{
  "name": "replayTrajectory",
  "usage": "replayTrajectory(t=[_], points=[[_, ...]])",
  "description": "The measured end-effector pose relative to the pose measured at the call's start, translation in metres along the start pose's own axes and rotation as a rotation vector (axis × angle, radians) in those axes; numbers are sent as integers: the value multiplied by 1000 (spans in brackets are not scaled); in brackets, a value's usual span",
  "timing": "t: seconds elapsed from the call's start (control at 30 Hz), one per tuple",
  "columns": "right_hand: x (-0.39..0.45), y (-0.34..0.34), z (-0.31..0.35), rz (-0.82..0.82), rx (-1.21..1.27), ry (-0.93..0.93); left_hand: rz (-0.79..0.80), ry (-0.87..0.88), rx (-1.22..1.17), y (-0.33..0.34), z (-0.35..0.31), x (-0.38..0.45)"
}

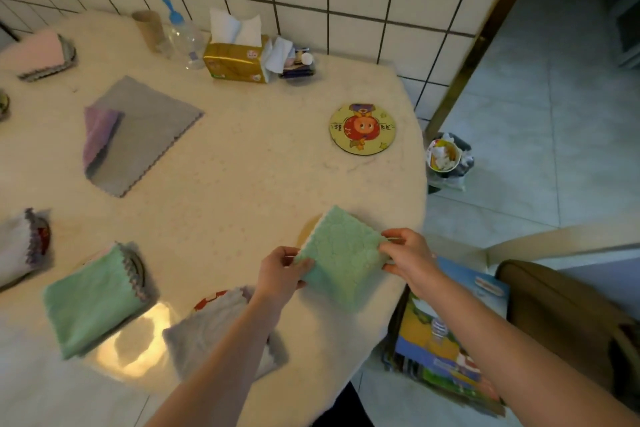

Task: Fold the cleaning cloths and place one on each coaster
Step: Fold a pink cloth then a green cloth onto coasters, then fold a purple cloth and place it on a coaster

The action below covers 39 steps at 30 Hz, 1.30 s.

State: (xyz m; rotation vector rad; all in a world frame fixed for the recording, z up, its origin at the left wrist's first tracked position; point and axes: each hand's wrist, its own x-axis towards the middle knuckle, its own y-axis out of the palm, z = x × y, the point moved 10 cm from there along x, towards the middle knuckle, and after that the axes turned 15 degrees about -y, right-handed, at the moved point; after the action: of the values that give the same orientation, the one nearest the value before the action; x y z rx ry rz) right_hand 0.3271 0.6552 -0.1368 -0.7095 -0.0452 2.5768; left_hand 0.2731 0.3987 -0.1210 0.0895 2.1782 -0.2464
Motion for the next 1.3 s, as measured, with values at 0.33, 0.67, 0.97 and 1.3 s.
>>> replayTrajectory(t=[0.33, 0.67, 0.97, 1.3], points=[[-20, 5, -25, 22, -93, 20, -191, 89, 249, -10, -47, 37], [-14, -5, 20, 31, -694, -298, -266, 81, 312, -37, -44, 52], [3, 64, 97, 54, -805, -576, -263, 304, 584, -99, -102, 59], [2, 312, 132, 249, -804, -681, -287, 618, 1255, -253, -170, 117]])
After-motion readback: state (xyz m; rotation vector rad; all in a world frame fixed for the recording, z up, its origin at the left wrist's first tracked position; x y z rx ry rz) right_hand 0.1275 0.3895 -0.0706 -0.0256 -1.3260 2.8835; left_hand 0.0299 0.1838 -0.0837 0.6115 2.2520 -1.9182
